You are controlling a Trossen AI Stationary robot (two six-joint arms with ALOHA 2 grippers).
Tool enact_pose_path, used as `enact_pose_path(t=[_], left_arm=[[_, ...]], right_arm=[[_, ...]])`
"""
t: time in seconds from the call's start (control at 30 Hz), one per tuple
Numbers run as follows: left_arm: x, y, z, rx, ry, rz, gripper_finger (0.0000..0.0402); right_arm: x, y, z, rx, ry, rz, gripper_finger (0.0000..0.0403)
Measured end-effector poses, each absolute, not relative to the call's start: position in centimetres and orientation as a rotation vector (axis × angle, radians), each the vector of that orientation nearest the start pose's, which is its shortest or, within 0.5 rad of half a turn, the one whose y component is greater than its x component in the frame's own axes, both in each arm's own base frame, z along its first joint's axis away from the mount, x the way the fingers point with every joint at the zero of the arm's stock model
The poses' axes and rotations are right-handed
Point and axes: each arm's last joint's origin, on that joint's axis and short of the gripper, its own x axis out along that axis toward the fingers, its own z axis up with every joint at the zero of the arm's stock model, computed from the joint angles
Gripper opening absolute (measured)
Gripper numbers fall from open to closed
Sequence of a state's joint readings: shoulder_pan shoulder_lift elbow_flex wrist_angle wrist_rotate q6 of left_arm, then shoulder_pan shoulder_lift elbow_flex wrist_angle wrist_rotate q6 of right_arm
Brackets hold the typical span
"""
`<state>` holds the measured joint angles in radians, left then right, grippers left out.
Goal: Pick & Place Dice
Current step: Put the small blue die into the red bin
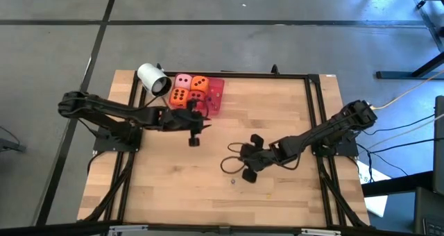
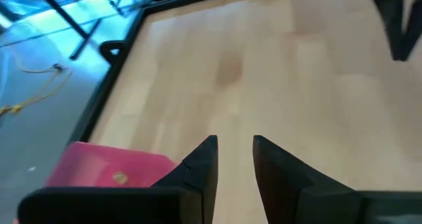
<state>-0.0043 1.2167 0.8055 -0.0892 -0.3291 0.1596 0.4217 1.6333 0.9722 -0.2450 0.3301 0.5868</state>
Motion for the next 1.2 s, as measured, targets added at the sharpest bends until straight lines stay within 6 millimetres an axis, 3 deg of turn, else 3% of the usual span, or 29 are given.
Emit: enact_pose_path(t=[0.23,0.47,0.67,0.83,1.2], left_arm=[[24.0,-2.5,27.0,0.196,0.542,0.167,0.0078],[22.3,-5.3,25.9,0.216,0.690,-0.019,0.0068],[21.2,-7.4,25.2,0.141,0.780,-0.078,0.0063],[20.4,-9.3,25.2,0.141,0.767,-0.103,0.0056],[18.3,-12.2,21.5,0.163,0.640,-0.058,0.0042]], right_arm=[[30.1,14.8,19.8,0.162,0.719,-0.015,0.0016],[30.3,15.2,20.3,0.166,0.624,-0.075,0.0025],[31.3,15.7,18.7,0.183,0.612,-0.085,0.0076],[32.5,16.8,16.2,0.083,0.587,-0.018,0.0129],[32.1,18.7,15.9,0.035,0.571,0.058,0.0188]])
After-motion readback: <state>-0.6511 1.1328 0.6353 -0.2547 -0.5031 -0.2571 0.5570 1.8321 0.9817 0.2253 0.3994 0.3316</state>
